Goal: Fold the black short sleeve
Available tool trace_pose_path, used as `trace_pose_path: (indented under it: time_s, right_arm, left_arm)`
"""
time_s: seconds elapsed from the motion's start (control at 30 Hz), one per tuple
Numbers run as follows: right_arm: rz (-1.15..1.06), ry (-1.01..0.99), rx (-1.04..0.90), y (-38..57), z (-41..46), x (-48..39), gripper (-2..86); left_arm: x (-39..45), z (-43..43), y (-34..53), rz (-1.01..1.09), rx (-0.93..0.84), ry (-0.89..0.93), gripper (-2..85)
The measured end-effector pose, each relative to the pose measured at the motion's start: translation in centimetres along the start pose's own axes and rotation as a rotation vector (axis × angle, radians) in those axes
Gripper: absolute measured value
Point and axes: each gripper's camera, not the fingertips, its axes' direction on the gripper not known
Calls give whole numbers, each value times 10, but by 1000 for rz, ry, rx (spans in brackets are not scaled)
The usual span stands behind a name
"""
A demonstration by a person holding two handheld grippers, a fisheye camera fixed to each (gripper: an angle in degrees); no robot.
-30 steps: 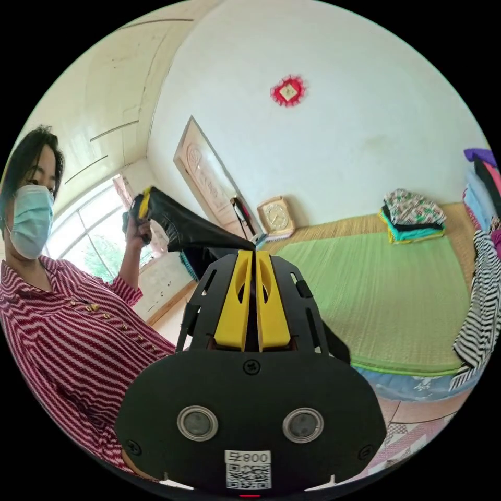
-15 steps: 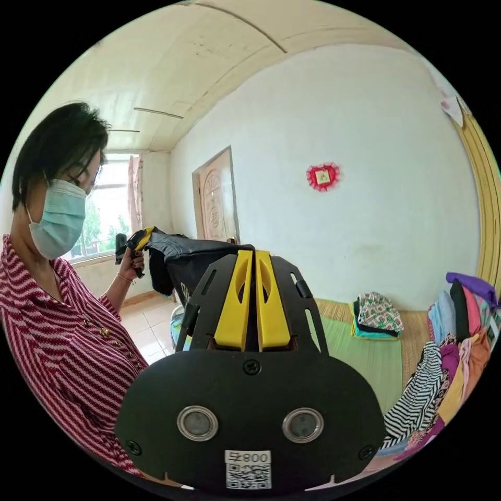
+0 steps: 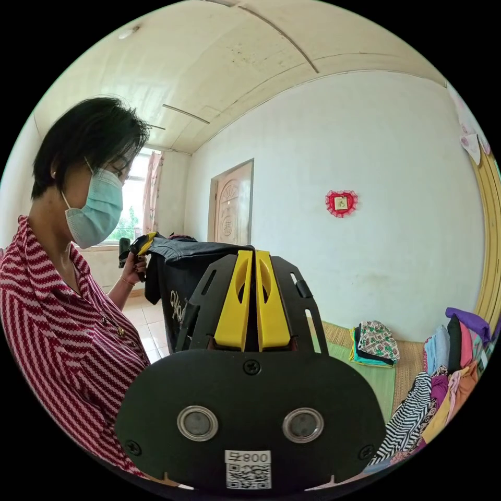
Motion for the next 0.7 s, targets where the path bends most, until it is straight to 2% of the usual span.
trace_pose_path:
  time_s: [0.7]
  right_arm:
    - [-1,51,-6,29,-20,-100,5]
  left_arm:
    - [26,-35,-66,35,-23,63,25]
